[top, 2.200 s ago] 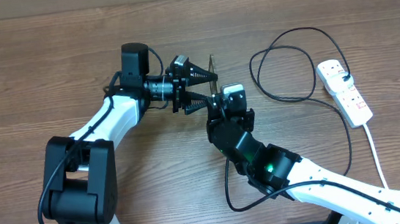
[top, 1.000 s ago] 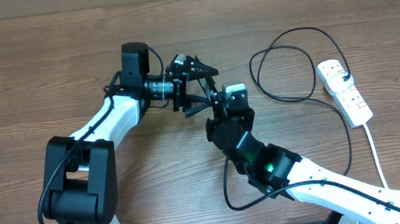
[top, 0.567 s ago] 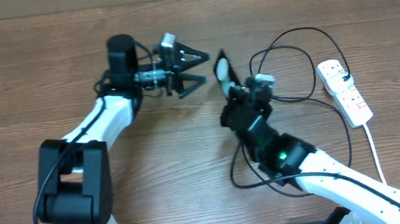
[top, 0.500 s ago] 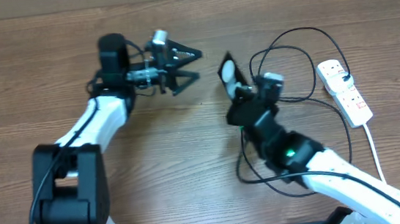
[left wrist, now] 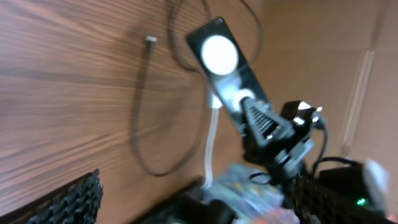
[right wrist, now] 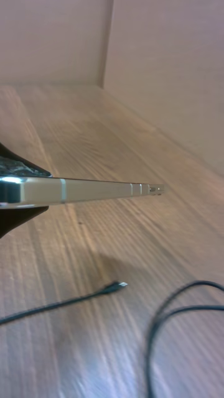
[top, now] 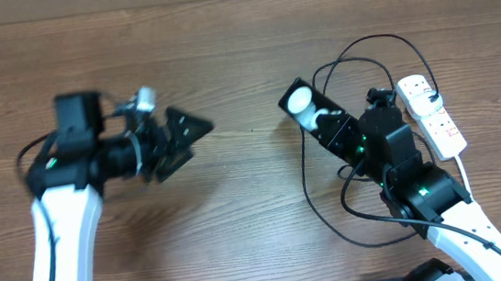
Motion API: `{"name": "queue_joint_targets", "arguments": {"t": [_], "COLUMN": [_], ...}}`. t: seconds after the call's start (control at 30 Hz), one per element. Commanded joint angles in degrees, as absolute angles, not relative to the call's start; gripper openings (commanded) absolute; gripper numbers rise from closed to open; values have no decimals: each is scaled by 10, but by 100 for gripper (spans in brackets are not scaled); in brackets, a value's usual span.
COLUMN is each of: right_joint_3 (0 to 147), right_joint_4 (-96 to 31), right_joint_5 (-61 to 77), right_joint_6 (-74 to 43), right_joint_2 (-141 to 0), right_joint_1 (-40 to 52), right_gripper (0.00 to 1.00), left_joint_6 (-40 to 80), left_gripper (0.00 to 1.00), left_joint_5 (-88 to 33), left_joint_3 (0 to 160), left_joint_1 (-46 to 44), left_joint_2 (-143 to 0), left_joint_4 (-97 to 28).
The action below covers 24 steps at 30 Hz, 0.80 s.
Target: Plug charger to phone and switch on socket
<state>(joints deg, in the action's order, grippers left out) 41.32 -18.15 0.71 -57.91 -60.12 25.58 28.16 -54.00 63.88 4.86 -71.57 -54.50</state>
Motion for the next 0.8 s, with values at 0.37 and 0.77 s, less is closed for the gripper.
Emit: {"name": "queue_joint_targets", "arguments": {"t": [0.37, 0.77], "right_joint_3": [255, 255], "right_joint_4": [161, 309], "right_joint_5": [136, 13], "right_joint_6": [-776, -857], "right_joint_2": [-604, -715], "right_joint_1": [258, 389], "right_gripper": [4, 4], "left_joint_6": [308, 758], "left_gripper": [100, 99], "left_joint_5": [-788, -660], "left_joint_3": [275, 217], "left_joint_1": [248, 95], "left_joint_2": [-549, -578], "left_joint_4": [-305, 82]}}
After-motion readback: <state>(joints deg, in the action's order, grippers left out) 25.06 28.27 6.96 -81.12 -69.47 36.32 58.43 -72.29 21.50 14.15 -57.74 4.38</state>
